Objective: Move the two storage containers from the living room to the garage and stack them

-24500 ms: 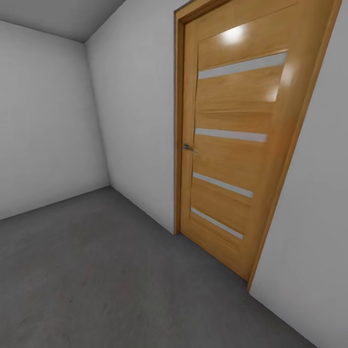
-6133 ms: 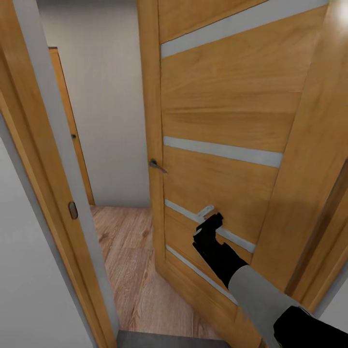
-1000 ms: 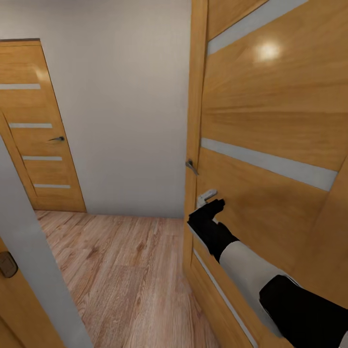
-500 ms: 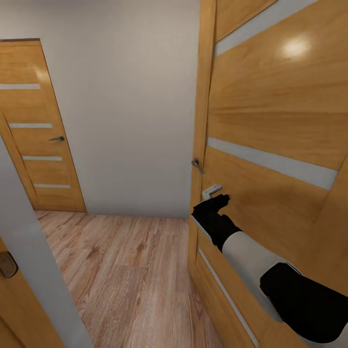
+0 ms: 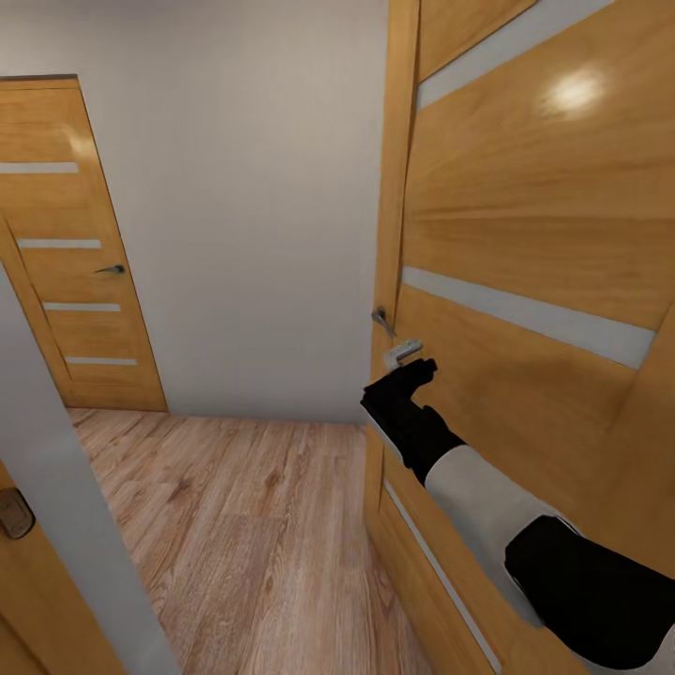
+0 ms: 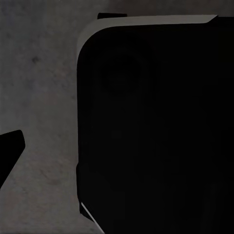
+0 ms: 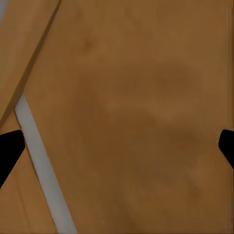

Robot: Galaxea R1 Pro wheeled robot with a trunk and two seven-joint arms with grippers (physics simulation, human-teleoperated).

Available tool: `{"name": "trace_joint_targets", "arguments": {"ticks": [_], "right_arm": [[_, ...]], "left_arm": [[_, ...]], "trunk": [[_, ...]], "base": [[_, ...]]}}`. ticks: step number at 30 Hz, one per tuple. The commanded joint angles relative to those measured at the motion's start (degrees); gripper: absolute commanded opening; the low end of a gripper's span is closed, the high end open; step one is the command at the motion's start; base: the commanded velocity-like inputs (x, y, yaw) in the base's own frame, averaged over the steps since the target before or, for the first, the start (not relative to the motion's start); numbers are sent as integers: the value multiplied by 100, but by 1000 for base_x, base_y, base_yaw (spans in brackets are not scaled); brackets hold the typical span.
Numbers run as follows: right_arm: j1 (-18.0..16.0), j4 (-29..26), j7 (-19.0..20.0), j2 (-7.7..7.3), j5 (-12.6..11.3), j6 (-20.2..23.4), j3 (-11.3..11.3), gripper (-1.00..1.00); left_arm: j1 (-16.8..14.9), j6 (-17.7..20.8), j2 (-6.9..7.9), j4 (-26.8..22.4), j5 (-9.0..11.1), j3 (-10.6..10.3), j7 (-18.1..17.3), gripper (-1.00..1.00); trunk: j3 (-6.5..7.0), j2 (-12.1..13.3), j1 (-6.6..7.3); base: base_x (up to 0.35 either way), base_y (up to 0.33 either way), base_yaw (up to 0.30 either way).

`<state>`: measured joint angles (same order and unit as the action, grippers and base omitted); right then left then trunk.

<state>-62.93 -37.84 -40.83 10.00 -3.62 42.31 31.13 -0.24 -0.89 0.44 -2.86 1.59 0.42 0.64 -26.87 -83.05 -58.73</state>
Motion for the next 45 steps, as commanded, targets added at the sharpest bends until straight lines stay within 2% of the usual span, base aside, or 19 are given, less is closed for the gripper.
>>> {"name": "trace_joint_targets", "arguments": {"ticks": [1,5,7,8,11,14,17,26,34,40,45], "right_arm": [[2,-20,-47,0,-47,45,21,100],[52,-30,16,0,-119,41,24,100],[160,-32,127,0,-335,10,31,100],[268,-35,266,0,-540,-39,37,100],[488,-38,620,0,-763,-302,39,100],[690,-43,975,0,-816,-558,40,100],[1051,-72,1494,0,-823,-703,55,100],[1218,-13,2487,0,-848,-733,60,100],[1222,63,2566,0,-847,-739,55,100],[1222,497,2530,0,-788,-768,56,100],[1222,594,2557,0,-786,-945,51,100]], "left_arm": [[-2,-10,0,2,17,2,7,100],[-2,-9,0,0,17,2,7,100],[-2,-8,0,-1,17,2,7,100],[-2,-8,0,-2,17,2,7,100],[-2,-9,0,0,17,2,7,100],[-2,-9,0,-2,17,2,7,100],[-2,-12,0,-2,17,2,7,100],[-2,-9,0,1,17,2,7,100],[-2,-8,1,0,17,2,8,100],[-2,-7,3,4,24,2,15,100],[-2,-7,7,3,25,2,15,100]], "trunk": [[-6,-3,0],[-6,-3,0],[-6,-3,0],[-6,-3,0],[-6,-3,0],[-6,-3,0],[-6,-3,0],[-6,-3,0],[-6,-3,0],[-6,-3,0],[-6,-3,0]], "base": [[0,0,0],[0,0,0],[0,0,0],[0,0,0],[0,0,0],[0,0,0],[0,0,0],[0,0,0],[0,0,0],[0,0,0],[0,0,0]]}}
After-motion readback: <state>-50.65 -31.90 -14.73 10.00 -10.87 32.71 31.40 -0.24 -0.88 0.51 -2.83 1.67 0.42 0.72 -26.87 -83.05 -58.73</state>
